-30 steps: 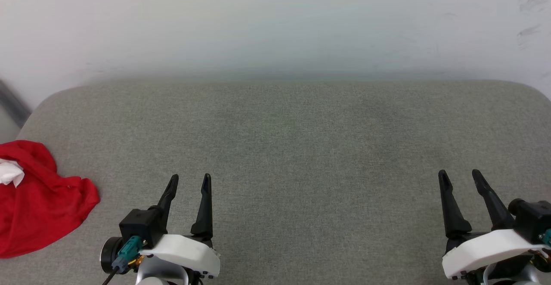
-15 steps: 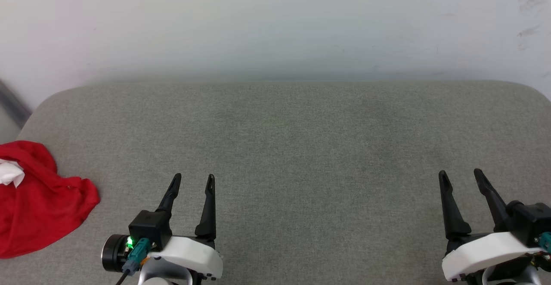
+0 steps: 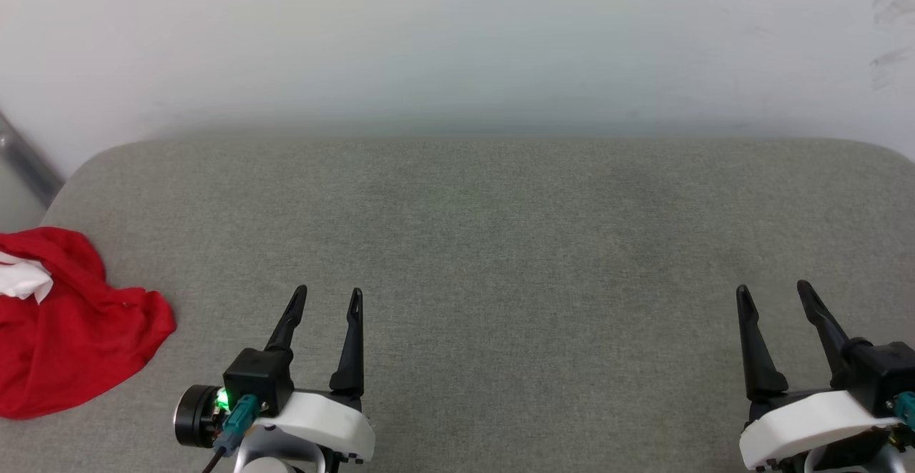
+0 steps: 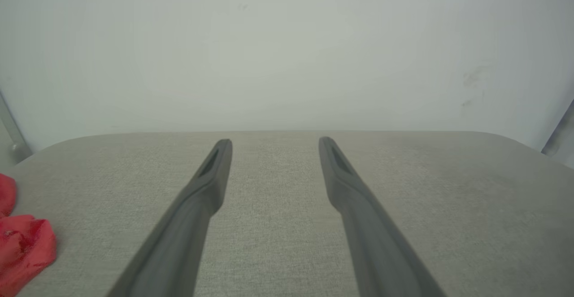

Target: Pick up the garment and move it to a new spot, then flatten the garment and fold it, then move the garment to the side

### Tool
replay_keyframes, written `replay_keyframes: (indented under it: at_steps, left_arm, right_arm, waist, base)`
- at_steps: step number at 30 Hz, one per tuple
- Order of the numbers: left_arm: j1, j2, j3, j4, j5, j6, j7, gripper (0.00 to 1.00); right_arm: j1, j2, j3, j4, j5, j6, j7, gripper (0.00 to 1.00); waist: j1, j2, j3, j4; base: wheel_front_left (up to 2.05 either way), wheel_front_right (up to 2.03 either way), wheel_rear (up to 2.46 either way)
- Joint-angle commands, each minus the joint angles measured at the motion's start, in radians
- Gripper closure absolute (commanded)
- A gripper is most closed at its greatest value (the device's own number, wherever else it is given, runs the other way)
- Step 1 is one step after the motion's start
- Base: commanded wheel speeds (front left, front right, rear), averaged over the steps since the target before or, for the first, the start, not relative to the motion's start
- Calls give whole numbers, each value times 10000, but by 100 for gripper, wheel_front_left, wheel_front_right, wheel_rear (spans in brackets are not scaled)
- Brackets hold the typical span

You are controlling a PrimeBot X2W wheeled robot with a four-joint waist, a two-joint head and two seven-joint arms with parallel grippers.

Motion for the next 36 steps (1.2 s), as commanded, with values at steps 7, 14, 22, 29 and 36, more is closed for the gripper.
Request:
replay_keyframes:
  at_steps: [7,14,22,29,36]
  left_arm:
    - [-233,-15,110,64,-49,102,-72,0]
    - [-193,-27,252,53,-211,138,-72,0]
    - [-137,-31,467,52,-206,215,-72,0]
    - [-42,-34,715,61,-224,258,-72,0]
    - [67,-34,967,-14,-144,200,-72,0]
  right_arm:
    - [130,30,89,-186,-180,-3,-40,0]
    - [176,29,243,-319,-70,-3,17,0]
    - [11,27,431,-379,-77,-3,42,0]
    - [-37,26,639,-462,49,-3,46,0]
    - [-126,25,764,-516,159,-3,57,0]
  waist:
    - [0,0,56,724]
    - [0,0,137,1826]
    - [0,0,214,3039]
    - [0,0,236,4150]
    - [0,0,217,4921]
  base:
    - [0,0,0]
    - [0,0,0]
    - [0,0,0]
    - [0,0,0]
    - [0,0,0]
